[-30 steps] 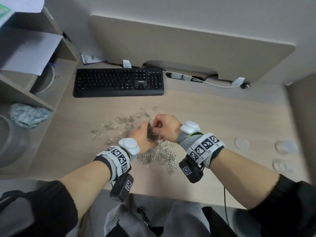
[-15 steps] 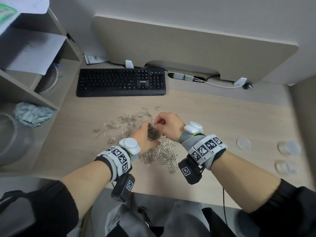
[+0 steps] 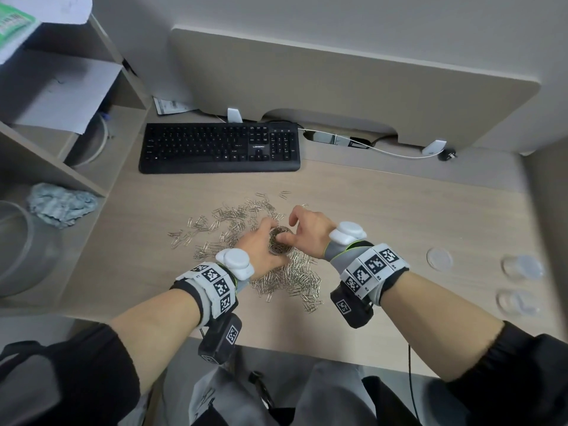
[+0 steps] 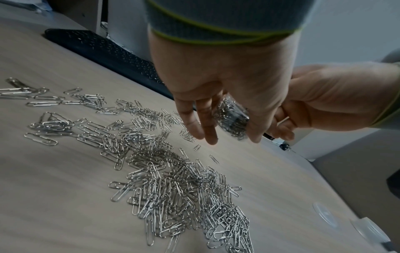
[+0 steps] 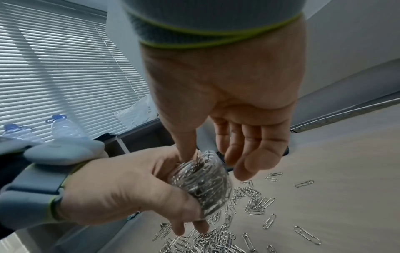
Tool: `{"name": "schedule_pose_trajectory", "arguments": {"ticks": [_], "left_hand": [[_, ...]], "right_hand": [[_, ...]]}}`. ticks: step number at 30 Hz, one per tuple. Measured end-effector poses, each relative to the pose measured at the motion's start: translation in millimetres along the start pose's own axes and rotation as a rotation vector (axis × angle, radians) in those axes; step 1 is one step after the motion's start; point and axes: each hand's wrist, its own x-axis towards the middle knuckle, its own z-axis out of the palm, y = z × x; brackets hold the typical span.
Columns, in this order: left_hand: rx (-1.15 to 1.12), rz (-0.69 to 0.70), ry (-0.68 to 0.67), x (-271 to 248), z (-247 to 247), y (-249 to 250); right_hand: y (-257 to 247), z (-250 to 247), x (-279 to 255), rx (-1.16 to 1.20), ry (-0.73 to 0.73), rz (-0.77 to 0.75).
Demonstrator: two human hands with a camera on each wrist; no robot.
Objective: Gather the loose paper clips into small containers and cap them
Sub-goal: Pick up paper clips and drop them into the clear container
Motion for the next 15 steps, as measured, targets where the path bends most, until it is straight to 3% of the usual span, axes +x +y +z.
{"name": "schedule_pose_trajectory", "arguments": {"ticks": [15], "left_hand": [[0.11,0.063,-0.026,5.2,2.0,10.1]], "right_hand": [[15.6,-8.7,3.2,0.083,0.042,0.051]]}}
